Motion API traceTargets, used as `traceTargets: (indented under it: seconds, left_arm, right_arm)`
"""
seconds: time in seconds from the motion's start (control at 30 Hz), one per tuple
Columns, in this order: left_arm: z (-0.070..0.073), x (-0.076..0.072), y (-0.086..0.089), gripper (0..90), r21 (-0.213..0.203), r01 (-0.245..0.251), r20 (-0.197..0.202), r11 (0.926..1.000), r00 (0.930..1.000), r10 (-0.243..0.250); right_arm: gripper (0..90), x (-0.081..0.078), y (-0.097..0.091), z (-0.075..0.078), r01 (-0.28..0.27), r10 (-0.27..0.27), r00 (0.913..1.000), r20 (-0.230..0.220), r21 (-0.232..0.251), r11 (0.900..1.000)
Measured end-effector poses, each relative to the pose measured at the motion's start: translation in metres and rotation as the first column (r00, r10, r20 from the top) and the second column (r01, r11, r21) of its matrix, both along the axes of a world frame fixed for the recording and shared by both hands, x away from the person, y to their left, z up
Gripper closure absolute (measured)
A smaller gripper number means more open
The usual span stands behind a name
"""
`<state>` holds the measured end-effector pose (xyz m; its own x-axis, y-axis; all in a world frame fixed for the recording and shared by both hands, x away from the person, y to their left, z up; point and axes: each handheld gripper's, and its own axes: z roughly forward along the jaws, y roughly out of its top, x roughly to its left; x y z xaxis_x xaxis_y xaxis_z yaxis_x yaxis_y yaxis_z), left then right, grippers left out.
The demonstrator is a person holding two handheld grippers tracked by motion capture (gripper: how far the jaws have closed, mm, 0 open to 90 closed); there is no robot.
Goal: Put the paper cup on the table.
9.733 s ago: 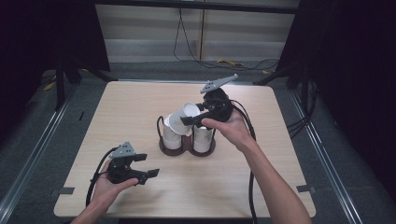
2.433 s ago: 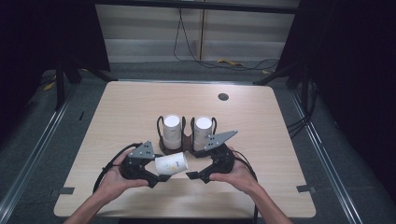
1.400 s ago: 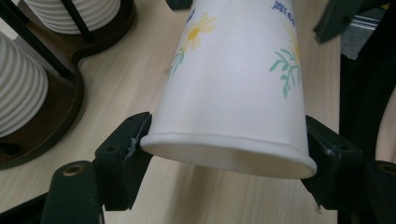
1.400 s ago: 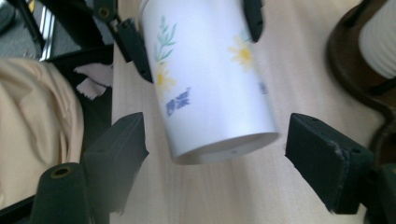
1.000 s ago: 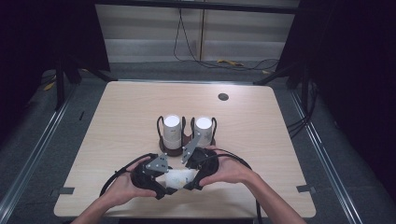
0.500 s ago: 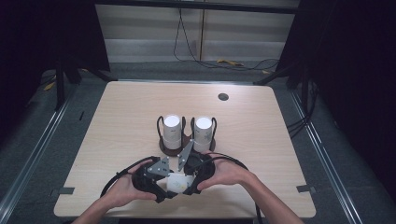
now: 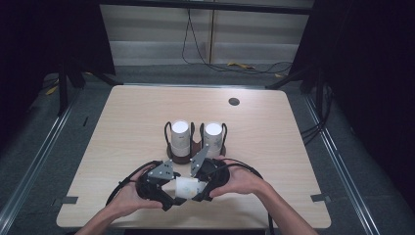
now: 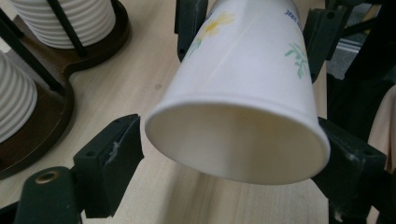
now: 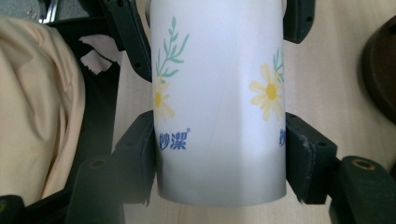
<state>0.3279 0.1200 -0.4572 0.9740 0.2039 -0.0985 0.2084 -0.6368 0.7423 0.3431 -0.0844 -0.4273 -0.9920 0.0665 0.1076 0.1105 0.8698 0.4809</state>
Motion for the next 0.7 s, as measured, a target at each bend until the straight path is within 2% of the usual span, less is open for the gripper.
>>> traceTargets:
  seconds: [0.07, 0.2, 0.27, 0.33, 0.4, 0.57, 0.7]
  left_arm:
    - [0.0, 0.002, 0.003, 15.8, -0.015, -0.004, -0.004, 0.9999, 1.0, 0.004]
    - [0.002, 0.003, 0.007, 15.8, -0.048, -0.032, -0.013, 0.9984, 0.9994, 0.031]
    - [0.003, 0.004, 0.008, 15.8, -0.067, -0.039, -0.021, 0.997, 0.9991, 0.038]
    - [0.004, 0.004, 0.01, 15.8, -0.074, -0.042, -0.012, 0.9964, 0.9991, 0.041]
    - [0.004, 0.005, 0.011, 15.8, -0.085, -0.05, -0.017, 0.9951, 0.9987, 0.049]
    - [0.003, 0.006, 0.013, 15.8, -0.107, -0.068, -0.036, 0.9918, 0.9972, 0.065]
    - [0.003, 0.007, 0.015, 15.8, -0.127, -0.09, -0.042, 0.9879, 0.9955, 0.085]
  right_arm:
    - [36.1, 0.0, -0.003, 0.002, 0.01, -0.01, 0.9999, 0.004, 0.03, 0.9995]
    - [36.1, 0.001, -0.007, 0.005, 0.036, -0.036, 0.9993, 0.009, 0.061, 0.9975]
    - [36.1, 0.0, -0.01, 0.007, 0.057, -0.059, 0.9982, 0.013, 0.09, 0.9943]
    - [36.2, 0.0, -0.013, 0.006, 0.075, -0.076, 0.9971, 0.006, 0.12, 0.99]
    - [36.2, 0.0, -0.016, 0.005, 0.092, -0.095, 0.9955, 0.011, 0.126, 0.9877]
    - [36.3, -0.001, -0.024, 0.004, 0.147, -0.15, 0.9886, 0.006, 0.191, 0.9705]
    - [36.3, -0.003, -0.029, 0.002, 0.173, -0.179, 0.9839, 0.007, 0.211, 0.9619]
